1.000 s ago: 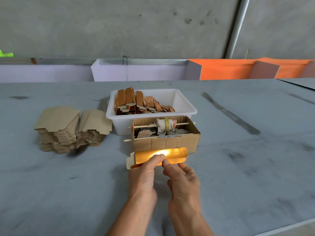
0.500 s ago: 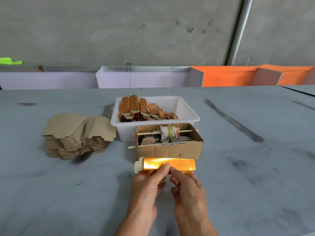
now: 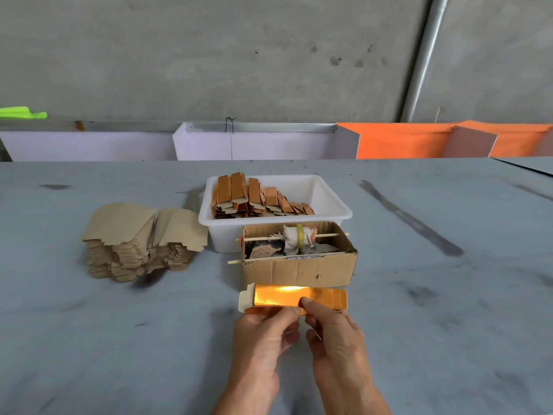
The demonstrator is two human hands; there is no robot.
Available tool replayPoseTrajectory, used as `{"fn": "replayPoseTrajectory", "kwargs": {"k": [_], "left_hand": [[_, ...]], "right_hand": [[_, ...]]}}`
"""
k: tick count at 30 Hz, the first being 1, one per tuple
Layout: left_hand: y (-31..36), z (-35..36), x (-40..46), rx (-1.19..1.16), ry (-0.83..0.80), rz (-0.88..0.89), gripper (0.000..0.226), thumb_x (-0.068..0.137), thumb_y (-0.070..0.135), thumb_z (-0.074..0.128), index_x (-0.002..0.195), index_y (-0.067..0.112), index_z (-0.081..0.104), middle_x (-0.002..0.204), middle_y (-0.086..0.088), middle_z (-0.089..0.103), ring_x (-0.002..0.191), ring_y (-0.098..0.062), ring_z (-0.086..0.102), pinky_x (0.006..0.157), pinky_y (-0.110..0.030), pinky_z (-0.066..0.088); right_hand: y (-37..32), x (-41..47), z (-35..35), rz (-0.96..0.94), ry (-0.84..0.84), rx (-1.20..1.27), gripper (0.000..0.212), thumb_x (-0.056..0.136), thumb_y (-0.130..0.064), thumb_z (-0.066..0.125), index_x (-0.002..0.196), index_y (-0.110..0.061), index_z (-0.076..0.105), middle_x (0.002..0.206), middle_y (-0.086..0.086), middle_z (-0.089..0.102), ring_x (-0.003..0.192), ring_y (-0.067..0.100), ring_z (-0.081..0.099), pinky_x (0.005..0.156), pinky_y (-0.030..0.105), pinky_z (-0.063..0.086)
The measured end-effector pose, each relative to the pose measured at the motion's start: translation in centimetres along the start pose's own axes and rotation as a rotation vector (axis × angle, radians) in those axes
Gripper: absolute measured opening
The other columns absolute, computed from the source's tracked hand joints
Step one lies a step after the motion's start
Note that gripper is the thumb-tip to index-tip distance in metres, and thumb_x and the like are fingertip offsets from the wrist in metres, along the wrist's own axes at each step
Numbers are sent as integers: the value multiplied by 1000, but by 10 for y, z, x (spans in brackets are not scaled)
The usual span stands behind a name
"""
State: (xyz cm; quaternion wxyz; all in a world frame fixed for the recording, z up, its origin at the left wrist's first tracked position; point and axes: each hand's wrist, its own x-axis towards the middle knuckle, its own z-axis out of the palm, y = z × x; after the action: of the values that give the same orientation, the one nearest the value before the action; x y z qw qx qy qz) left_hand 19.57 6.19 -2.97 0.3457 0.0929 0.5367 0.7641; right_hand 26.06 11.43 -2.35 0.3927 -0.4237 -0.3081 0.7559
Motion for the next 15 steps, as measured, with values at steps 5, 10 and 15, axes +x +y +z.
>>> {"fn": "replayPoseTrajectory", "kwargs": {"k": [5, 10, 15], "left_hand": [[1, 0, 2, -59, 74, -9, 14, 75, -8, 68, 65, 2, 65, 53, -9, 60, 47, -16, 56, 49, -26, 52], [5, 2, 2, -45, 104, 37, 18, 74, -12, 67, 62, 1, 64, 52, -10, 58, 45, -16, 52, 48, -26, 49], [9, -2, -2, -131, 143, -40, 11, 79, 0, 69, 72, -1, 61, 55, -12, 63, 47, -18, 60, 45, -25, 53]], "right_hand": [[-2, 0, 0, 3, -47, -51, 21, 74, -3, 73, 63, -15, 61, 56, 0, 59, 64, 16, 51, 63, 28, 35], [-9, -1, -5, -24, -94, -134, 21, 75, -3, 74, 63, -13, 60, 52, 1, 60, 53, 12, 57, 53, 25, 37], [-10, -1, 0, -120, -39, -190, 16, 74, 0, 74, 68, -6, 61, 48, 2, 57, 53, 15, 50, 56, 26, 38]]}}
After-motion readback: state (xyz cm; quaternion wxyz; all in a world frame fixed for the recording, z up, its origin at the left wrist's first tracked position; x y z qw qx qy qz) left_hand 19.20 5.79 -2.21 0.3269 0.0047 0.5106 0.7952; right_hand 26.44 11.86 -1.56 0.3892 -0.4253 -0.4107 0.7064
